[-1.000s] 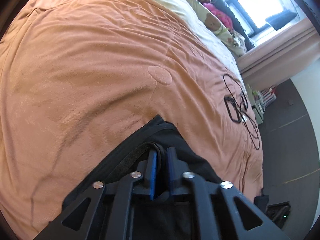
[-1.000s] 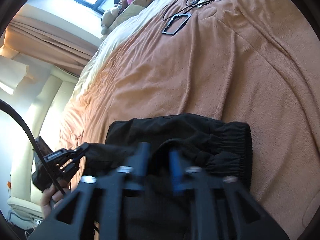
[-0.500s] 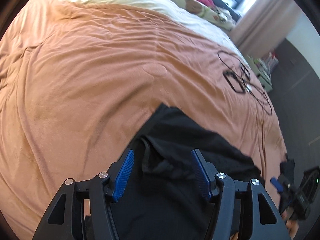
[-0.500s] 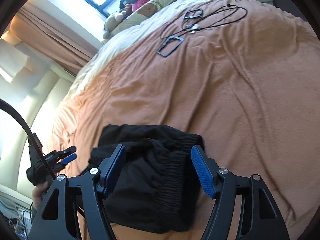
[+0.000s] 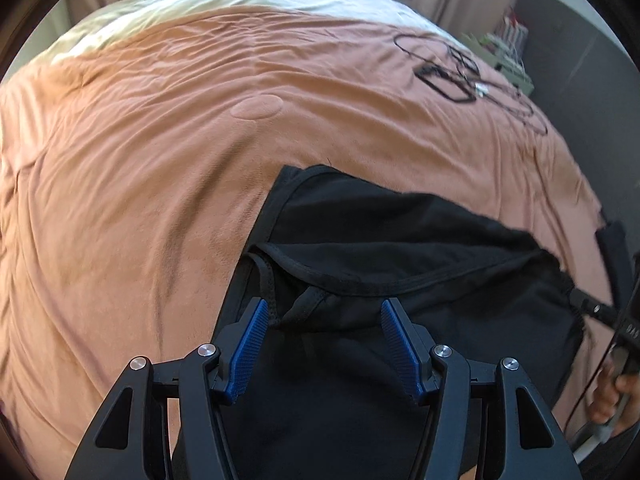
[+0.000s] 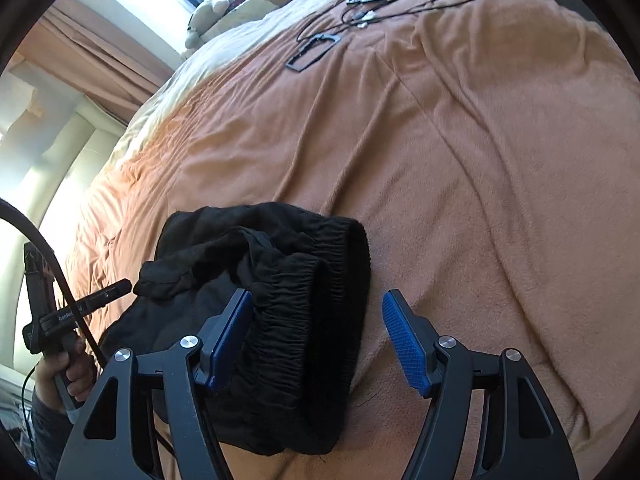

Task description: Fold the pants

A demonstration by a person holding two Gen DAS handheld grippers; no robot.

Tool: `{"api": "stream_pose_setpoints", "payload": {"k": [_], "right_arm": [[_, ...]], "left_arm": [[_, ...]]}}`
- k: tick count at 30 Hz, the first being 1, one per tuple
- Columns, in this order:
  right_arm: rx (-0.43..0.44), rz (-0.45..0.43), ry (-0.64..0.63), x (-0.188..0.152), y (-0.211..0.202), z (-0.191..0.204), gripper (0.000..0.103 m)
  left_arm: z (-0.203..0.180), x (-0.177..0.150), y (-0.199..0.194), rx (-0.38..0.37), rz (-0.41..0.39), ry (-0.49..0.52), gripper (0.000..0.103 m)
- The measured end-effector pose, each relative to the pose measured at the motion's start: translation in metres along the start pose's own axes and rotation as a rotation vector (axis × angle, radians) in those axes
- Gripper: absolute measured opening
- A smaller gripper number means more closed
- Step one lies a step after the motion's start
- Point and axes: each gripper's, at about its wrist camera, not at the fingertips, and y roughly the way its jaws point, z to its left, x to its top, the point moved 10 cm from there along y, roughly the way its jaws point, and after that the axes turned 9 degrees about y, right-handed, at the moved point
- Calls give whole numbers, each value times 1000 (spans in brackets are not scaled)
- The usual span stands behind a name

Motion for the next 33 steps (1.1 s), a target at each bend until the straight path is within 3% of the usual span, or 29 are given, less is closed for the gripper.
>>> {"api": "stream_pose_setpoints", "payload": {"k": [5,7,8,9,10,12,16,24,33], "right_arm": [[0,10,-17,0,5,1,60],[-8,9,-28,2,8,2,53],[-9,11,-31,0,10,0,44],[-11,16,-37,-2,12,0,39],[-19,23,-44,-3,15,0,33],[-36,8,-60,-1,15,0,20],[-21,-22,-56,2,7,2,10],[-7,-64,-62,0,-3,2,8],[-5,-110,-68,4,-19,0,7]], "left_arm": [[-1,-2,22,35,55,68,58],[1,-4,30,42,81,79,32],[3,-5,33,47,92,81,26],[5,-5,33,51,91,81,13],[6,-4,31,54,83,85,8],[7,3,23,66,50,97,7],[13,24,4,89,-25,81,7],[11,71,1,106,-89,74,6],[9,88,27,77,-85,47,6]]}}
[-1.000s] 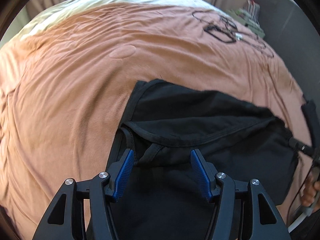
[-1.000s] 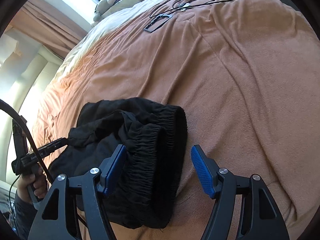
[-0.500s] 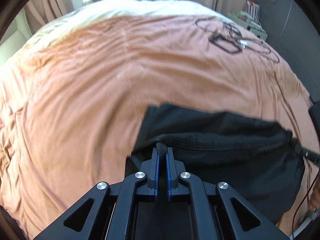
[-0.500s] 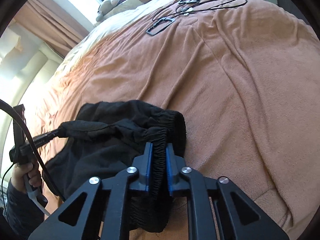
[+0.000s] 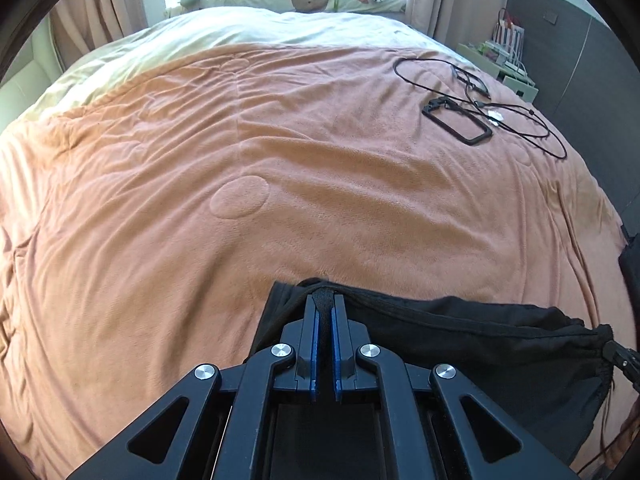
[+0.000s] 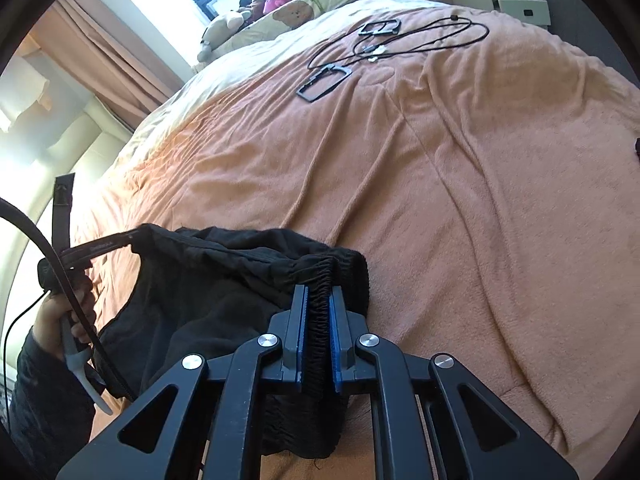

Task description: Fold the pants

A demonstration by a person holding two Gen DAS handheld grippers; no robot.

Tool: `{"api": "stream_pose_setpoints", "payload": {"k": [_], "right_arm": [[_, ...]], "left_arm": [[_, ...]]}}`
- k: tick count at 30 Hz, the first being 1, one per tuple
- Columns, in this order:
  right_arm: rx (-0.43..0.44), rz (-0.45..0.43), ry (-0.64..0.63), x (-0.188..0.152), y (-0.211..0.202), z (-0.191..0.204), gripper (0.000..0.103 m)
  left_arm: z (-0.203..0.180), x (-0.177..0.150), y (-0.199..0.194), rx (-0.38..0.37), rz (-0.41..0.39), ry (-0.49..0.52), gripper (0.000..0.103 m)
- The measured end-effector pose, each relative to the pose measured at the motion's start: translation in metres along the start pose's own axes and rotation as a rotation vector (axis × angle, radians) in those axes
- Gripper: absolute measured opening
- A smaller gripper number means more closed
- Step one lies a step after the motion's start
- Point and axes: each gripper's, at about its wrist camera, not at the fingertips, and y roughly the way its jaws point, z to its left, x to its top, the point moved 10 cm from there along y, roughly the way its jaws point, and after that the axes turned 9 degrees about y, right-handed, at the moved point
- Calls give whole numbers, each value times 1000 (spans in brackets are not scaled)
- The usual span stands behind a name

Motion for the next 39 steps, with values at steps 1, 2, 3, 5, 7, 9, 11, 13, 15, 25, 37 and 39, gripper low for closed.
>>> {"api": "stream_pose_setpoints", "payload": {"k": [1,2,3,5,7,9,11,13,15,25,37,39], "right_arm": [[1,-9,2,0,-1,0,7],[4,-17,0,0,-1,0,6],[7,-21,-3,0,1,0,6],[8,-26,-11,2,6,-1,6],[14,-30,0,4,14,-3,6],[10,-31,5,8,19,-5,6],[10,-32,7,10,24,-6,6],[5,-32,0,10,28,-6,6],[1,-28,4,10,33,-6,7],[26,-26,96,19,16,-18,51],[36,29,92,3,-4,-13,51],[38,35,90,1,-8,-13,51]], "left_arm": [[0,1,4,3,3,-1,6],[1,1,7,6,4,-3,6],[2,1,11,9,7,-7,5],[5,2,19,13,13,-14,5],[7,2,26,15,20,-20,5],[9,3,32,17,25,-25,5],[11,3,38,22,32,-29,5],[13,2,47,26,46,-37,5],[12,-3,58,14,86,-43,5],[23,5,24,29,46,-94,66],[36,-29,-43,32,21,-144,66],[37,-40,-53,32,19,-157,66]]}}
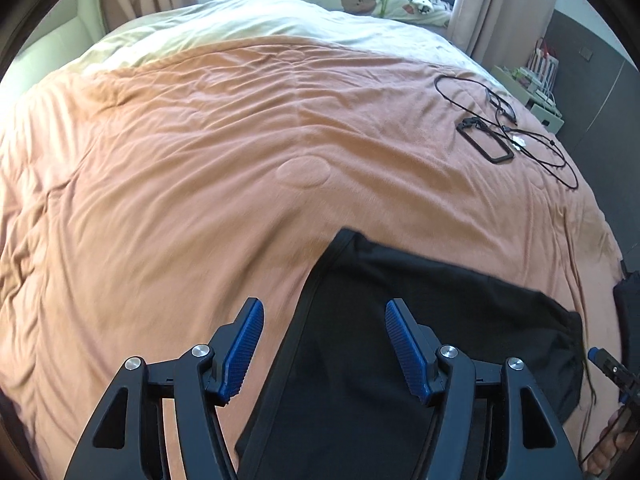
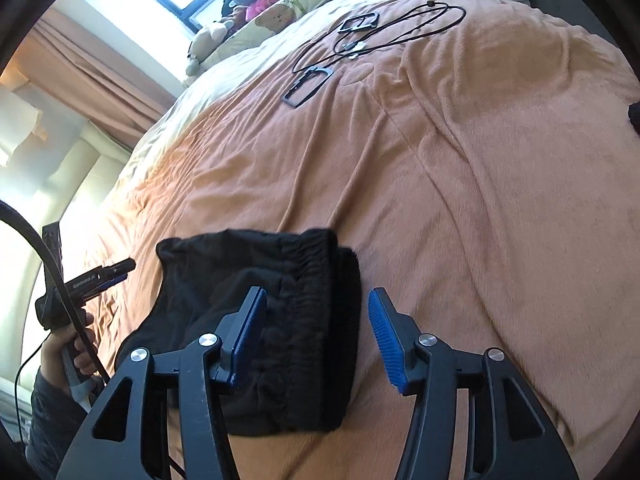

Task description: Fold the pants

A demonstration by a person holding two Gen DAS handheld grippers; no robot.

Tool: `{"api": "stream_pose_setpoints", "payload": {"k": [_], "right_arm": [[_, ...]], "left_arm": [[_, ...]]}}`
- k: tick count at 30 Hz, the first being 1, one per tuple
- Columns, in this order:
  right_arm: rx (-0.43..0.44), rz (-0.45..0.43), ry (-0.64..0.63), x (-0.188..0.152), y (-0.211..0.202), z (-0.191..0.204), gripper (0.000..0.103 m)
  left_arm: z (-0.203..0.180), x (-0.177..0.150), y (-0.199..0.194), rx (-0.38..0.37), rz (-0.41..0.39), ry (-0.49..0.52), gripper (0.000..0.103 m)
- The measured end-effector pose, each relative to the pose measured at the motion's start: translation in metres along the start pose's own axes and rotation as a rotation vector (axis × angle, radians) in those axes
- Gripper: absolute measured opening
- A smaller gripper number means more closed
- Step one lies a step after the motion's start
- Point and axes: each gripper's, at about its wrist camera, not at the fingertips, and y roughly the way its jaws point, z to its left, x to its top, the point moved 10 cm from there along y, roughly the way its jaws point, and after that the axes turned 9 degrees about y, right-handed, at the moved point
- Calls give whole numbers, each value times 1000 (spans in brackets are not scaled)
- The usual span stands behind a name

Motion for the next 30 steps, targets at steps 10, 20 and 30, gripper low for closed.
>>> {"api": "stream_pose_setpoints", "payload": {"k": [10,20,30], "right_arm": [[37,29,11,-19,-18,2,52],[118,68,61,-43,-20,-3,61],[232,154,172,-51,6,-9,61]], "left_arm": [[7,-55,-45,-9,-8,-75,66],[21,-106,-75,-17,-8,-162,66],[31,-151,-75,-60,0,-266,66]]}}
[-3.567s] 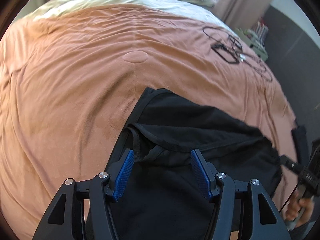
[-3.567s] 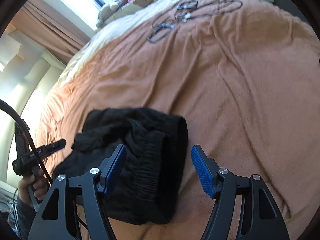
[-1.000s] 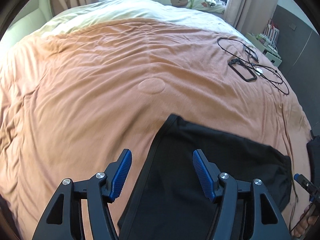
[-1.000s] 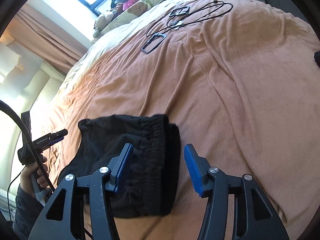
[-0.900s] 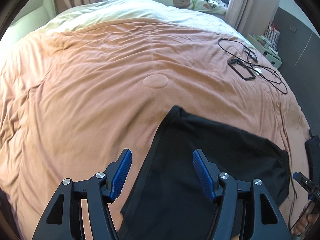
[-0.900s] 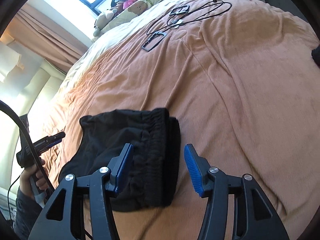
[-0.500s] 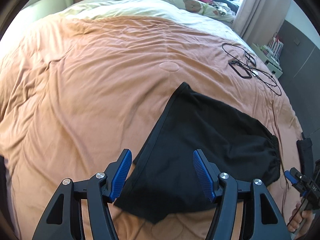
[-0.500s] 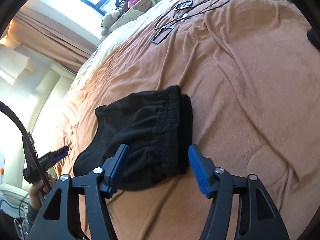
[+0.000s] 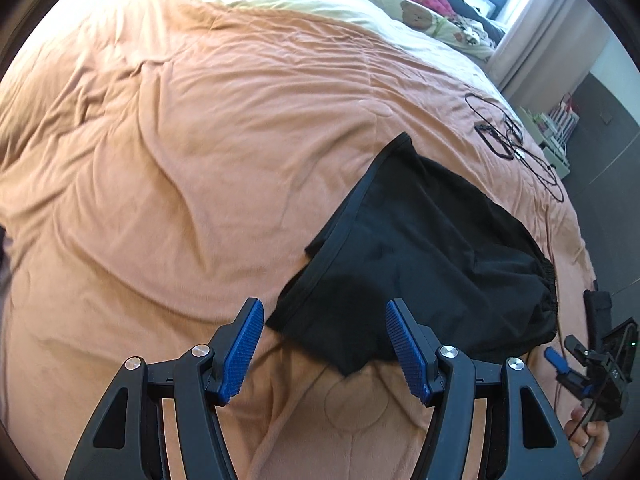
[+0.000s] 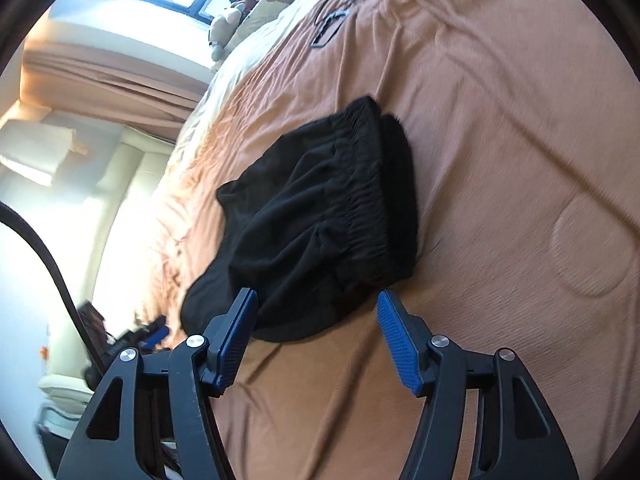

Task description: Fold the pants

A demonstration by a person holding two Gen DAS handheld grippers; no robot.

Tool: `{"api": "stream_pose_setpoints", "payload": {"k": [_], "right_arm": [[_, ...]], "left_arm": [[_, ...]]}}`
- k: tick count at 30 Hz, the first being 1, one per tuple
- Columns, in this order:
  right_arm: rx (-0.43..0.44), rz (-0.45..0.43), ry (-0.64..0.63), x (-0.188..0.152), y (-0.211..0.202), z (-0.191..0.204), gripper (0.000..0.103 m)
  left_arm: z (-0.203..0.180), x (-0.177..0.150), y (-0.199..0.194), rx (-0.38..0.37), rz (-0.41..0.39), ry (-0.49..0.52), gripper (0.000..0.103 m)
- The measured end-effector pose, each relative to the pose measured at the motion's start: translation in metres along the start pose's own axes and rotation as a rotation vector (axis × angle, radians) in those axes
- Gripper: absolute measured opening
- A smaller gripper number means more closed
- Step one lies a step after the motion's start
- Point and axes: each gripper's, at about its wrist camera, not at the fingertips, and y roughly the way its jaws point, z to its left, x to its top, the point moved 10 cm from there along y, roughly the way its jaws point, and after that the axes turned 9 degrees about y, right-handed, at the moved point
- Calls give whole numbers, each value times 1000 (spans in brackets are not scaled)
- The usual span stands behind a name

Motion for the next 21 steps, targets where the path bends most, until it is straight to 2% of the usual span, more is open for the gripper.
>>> {"api": "stream_pose_setpoints", "payload": {"k": [5,9,13,15,17,21], "right_arm": [[28,14,39,9,16,-10,61],[18,20,90,17,29,-27,61],[45,-8,103,30,34,-28,61],[35,-14,90,32,40,-25,58],[12,-29,81,34,42,-28,46],[10,-30,76,29,49,-24,45]], "left_arm": [[5,-18,2,-59,-4,-78,66],[11,-31,5,-127,-9,-180,66],[16,-36,15,-174,-4,-261,66],[16,-37,24,-190,1,-291,66],[16,-37,33,-193,8,-302,66],[19,-34,50,-183,28,-317,66]]}}
